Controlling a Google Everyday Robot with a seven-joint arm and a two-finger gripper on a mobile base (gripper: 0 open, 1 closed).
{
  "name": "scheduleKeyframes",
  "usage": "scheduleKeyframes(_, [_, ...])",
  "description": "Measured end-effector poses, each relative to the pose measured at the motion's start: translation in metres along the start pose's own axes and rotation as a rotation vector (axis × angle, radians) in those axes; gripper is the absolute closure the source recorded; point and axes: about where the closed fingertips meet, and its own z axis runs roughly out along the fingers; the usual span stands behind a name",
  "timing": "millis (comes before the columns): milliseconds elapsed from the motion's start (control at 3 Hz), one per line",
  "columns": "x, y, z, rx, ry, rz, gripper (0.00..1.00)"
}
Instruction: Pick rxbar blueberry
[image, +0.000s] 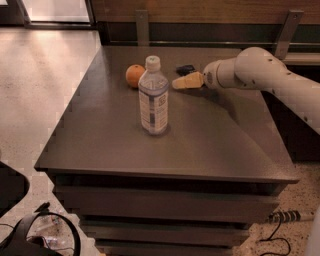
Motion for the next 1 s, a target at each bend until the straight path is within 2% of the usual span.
scheduleKeyframes(333, [0.0012,0.0089,0.0084,-0.008,0.010,-0.025,0.17])
scheduleKeyframes(1000, [-0.0019,0.0098,0.0071,-0.009,0.011,-0.025,0.64])
